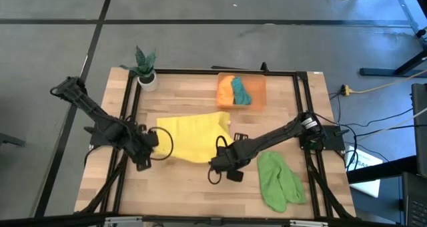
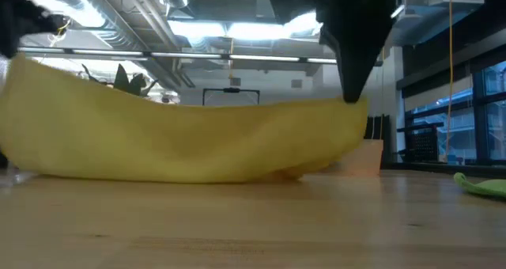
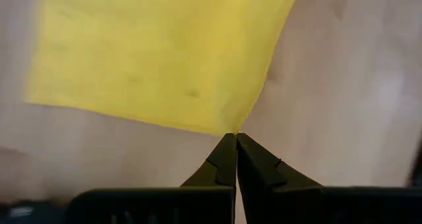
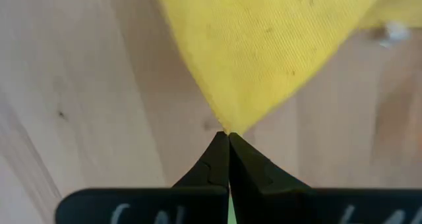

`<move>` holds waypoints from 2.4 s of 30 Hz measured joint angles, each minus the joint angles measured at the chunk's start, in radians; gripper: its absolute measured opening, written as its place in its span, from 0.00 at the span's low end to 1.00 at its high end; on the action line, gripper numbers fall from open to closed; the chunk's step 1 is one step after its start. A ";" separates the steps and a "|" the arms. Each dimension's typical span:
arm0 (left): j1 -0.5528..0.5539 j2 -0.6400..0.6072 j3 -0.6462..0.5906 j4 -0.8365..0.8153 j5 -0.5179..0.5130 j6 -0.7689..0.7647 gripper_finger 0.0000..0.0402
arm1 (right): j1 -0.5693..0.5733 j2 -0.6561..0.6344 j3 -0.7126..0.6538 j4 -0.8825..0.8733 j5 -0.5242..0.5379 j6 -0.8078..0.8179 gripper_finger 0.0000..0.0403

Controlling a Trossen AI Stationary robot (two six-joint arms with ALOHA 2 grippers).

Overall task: Roll microfiber towels into tight, uniform cylinder then place into a basket
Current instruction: Roll the yellow microfiber towel

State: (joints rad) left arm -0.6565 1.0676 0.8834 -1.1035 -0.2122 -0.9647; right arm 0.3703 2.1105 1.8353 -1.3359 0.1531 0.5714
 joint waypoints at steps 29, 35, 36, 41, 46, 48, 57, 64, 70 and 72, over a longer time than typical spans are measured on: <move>0.080 0.000 -0.136 -0.144 -0.238 -0.310 0.00 | -0.210 -0.001 -0.030 0.046 0.310 -0.102 0.00; 0.141 0.000 -0.136 -0.144 -0.280 -0.309 0.00 | -0.289 -0.001 -0.077 0.094 0.378 -0.155 0.00; 0.153 0.000 -0.136 -0.144 -0.288 -0.309 0.00 | -0.301 -0.001 -0.093 0.106 0.379 -0.161 0.00; 0.213 0.001 -0.136 -0.145 -0.294 -0.308 0.00 | -0.351 -0.001 -0.149 0.130 0.427 -0.187 0.00; 0.261 0.011 -0.136 -0.144 -0.295 -0.285 0.00 | -0.378 -0.001 -0.176 0.148 0.441 -0.194 0.00; 0.276 0.020 -0.136 -0.144 -0.295 -0.282 0.00 | -0.381 -0.001 -0.185 0.168 0.441 -0.215 0.00; 0.310 0.035 -0.136 -0.099 -0.349 -0.230 0.00 | -0.380 -0.001 -0.187 0.205 0.431 -0.239 0.05; 0.332 0.035 -0.136 -0.101 -0.378 -0.228 0.01 | -0.380 -0.001 -0.187 0.213 0.431 -0.242 0.15; 0.369 0.035 -0.136 -0.109 -0.379 -0.207 0.09 | -0.380 -0.001 -0.187 0.240 0.431 -0.276 0.27; 0.384 0.035 -0.136 -0.109 -0.382 -0.189 0.13 | -0.380 0.000 -0.187 0.248 0.430 -0.288 0.31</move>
State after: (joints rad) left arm -0.2723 1.1023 0.7471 -1.2122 -0.5940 -1.1534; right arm -0.0101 2.1101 1.6485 -1.0878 0.5827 0.2833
